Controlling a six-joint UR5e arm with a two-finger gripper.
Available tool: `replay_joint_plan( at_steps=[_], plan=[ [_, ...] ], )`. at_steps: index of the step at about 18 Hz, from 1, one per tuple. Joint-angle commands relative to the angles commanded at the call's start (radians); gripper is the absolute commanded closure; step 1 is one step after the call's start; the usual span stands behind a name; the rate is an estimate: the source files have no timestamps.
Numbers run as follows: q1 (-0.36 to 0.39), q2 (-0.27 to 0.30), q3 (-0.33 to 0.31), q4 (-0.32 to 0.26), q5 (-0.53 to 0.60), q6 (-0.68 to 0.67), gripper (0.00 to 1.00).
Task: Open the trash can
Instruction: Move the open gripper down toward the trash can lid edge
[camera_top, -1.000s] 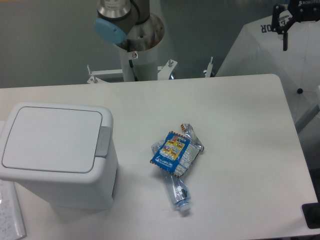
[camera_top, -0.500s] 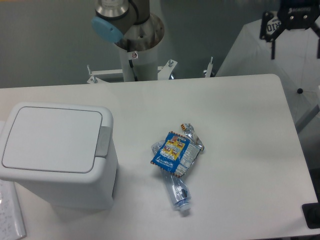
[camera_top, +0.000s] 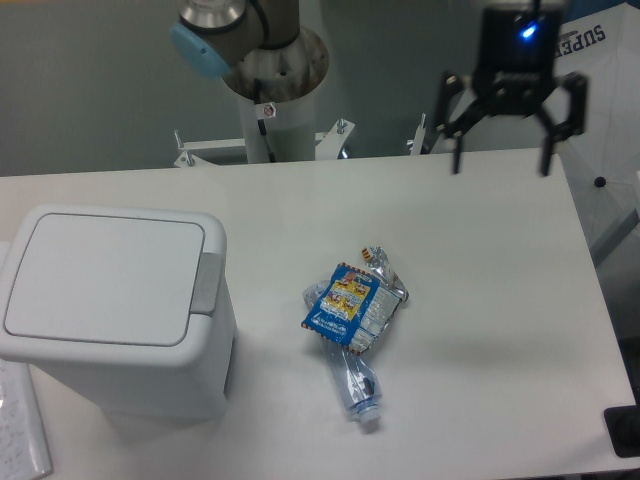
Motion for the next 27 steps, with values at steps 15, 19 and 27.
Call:
replay_joint_plan(
  at_steps=[15, 19, 27],
  plan=[
    [-0.218, -0.067, -0.04, 0.134, -0.006, -0.471, 0.0],
    [-0.248, -0.083, -0.041, 0.15, -0.006, -0.497, 0.0],
    [-0.299, -0.094, -0.061, 0.157, -0.002, -0.511, 0.0]
  ],
)
